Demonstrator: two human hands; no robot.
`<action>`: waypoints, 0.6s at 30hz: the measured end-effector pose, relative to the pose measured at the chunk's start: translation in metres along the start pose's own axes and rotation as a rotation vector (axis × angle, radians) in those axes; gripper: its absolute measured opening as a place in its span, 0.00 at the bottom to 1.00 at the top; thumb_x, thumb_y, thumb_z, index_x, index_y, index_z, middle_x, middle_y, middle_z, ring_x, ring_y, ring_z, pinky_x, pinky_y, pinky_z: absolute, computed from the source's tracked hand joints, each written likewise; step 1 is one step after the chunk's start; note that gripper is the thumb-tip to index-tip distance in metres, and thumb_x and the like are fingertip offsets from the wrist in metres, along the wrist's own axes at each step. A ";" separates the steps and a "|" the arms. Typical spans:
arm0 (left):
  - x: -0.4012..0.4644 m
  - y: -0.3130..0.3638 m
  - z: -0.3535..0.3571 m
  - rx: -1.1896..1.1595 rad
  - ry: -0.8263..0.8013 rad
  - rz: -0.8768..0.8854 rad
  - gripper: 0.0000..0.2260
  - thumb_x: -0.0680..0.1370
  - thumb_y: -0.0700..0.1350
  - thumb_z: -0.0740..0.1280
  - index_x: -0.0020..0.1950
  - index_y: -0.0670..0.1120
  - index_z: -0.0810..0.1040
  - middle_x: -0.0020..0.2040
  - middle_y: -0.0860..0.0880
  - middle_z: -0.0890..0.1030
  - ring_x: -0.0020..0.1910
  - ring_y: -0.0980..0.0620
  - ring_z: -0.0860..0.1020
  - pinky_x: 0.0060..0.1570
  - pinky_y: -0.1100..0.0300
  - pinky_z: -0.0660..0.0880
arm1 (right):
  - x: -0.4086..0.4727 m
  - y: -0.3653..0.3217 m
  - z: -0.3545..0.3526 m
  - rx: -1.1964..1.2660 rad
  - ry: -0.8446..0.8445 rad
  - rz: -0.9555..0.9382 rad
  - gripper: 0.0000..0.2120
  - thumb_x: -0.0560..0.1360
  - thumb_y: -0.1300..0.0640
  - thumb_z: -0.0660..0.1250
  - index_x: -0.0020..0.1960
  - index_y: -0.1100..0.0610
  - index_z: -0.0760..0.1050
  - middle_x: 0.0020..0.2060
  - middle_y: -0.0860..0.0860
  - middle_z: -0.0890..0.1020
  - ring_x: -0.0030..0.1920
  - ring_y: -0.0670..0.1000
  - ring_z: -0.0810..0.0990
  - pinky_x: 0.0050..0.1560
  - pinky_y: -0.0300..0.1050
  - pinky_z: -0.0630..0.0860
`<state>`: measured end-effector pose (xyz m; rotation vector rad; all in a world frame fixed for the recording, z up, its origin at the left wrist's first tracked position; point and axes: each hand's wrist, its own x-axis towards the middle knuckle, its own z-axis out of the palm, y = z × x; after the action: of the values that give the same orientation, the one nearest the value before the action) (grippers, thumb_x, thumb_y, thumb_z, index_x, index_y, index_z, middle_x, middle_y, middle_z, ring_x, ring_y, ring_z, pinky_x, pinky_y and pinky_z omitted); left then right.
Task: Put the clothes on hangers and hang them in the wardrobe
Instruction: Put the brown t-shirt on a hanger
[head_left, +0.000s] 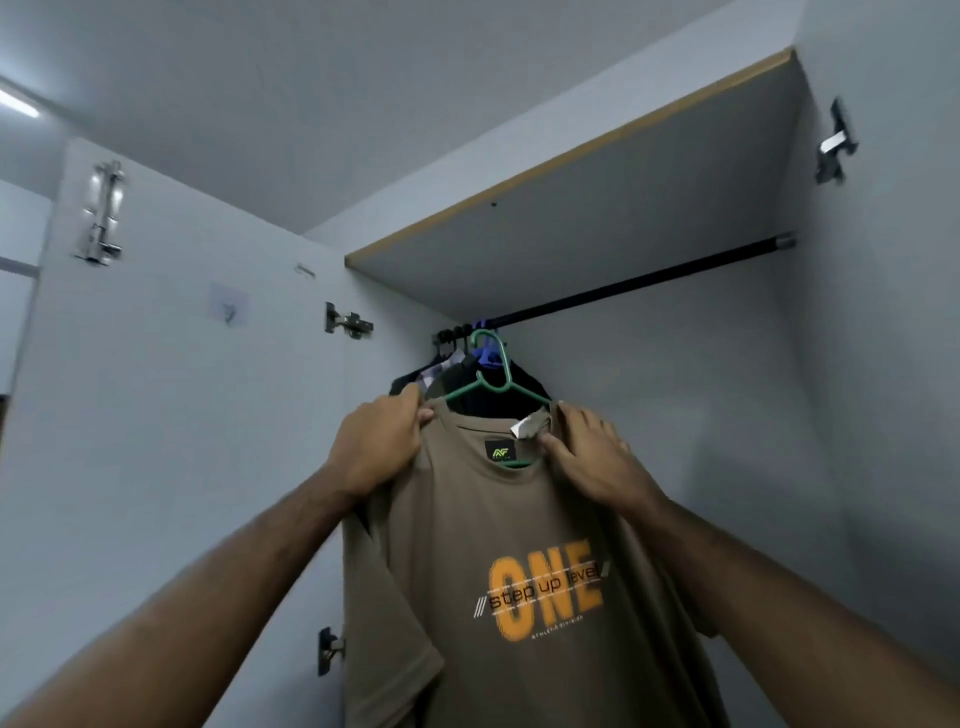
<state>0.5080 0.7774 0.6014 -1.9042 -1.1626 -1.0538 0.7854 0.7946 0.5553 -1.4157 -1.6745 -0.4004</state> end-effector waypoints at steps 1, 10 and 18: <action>0.010 -0.002 0.014 0.001 -0.001 0.002 0.11 0.86 0.51 0.54 0.57 0.46 0.69 0.50 0.41 0.82 0.44 0.39 0.79 0.39 0.51 0.68 | 0.011 0.005 0.009 0.000 -0.004 -0.009 0.34 0.82 0.35 0.53 0.82 0.50 0.53 0.80 0.52 0.60 0.79 0.56 0.60 0.76 0.62 0.61; 0.092 -0.027 0.141 0.034 0.030 0.063 0.10 0.86 0.51 0.54 0.55 0.47 0.68 0.53 0.44 0.79 0.41 0.46 0.76 0.41 0.52 0.74 | 0.105 0.042 0.096 -0.063 -0.089 -0.041 0.41 0.81 0.32 0.55 0.84 0.52 0.45 0.83 0.54 0.48 0.82 0.57 0.53 0.77 0.60 0.57; 0.206 -0.055 0.210 0.088 0.047 0.139 0.10 0.83 0.47 0.59 0.62 0.44 0.69 0.53 0.42 0.82 0.47 0.40 0.80 0.45 0.50 0.77 | 0.207 0.051 0.161 0.057 -0.090 -0.092 0.41 0.81 0.33 0.56 0.83 0.49 0.39 0.83 0.55 0.45 0.81 0.61 0.53 0.79 0.63 0.57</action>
<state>0.5765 1.0539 0.6939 -1.8534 -1.0178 -0.9517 0.7738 1.0555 0.6116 -1.3357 -1.8145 -0.3426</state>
